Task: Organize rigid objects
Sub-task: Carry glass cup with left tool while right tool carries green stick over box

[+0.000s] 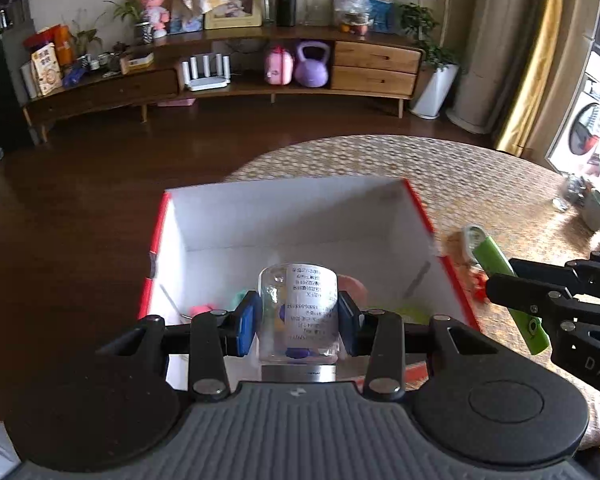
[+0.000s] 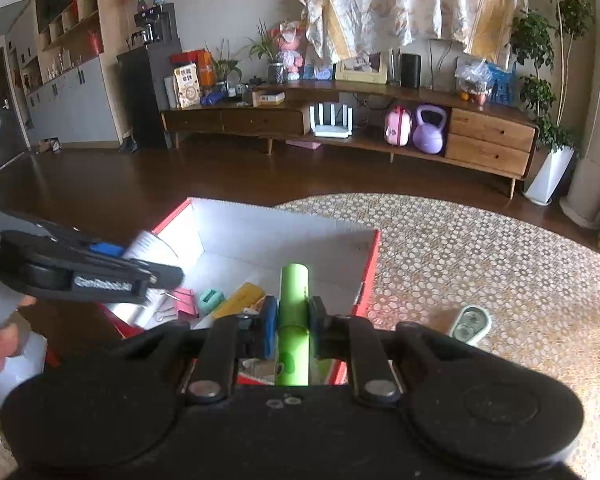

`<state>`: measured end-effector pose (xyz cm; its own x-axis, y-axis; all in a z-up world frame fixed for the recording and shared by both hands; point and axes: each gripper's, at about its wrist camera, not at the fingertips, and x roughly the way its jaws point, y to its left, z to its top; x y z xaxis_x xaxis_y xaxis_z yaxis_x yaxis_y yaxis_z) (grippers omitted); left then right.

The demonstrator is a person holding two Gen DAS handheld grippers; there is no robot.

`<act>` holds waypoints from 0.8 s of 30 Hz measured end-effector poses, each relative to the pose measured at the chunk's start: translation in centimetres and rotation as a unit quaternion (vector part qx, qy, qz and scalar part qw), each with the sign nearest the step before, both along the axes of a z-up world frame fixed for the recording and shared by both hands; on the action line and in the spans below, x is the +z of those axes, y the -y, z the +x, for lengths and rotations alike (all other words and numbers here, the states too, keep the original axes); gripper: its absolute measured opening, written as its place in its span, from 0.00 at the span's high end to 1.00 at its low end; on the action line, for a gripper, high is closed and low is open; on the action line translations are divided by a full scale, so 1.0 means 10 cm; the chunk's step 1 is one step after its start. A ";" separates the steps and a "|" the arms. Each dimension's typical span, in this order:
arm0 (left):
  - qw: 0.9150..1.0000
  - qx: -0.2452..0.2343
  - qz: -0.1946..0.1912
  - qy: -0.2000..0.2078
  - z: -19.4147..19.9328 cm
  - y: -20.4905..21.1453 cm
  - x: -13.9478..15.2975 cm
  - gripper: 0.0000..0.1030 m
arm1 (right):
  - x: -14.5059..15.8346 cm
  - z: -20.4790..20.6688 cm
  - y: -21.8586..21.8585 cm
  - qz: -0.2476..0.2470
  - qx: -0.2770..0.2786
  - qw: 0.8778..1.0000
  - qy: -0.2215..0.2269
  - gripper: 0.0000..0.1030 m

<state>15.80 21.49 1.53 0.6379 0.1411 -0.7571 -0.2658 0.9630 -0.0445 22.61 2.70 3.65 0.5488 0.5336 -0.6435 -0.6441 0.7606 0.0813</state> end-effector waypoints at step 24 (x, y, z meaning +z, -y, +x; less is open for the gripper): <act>0.996 0.017 0.019 -0.082 0.93 -0.59 -0.83 0.61 | -0.87 0.53 -0.71 -0.112 0.022 0.993 -0.037 0.85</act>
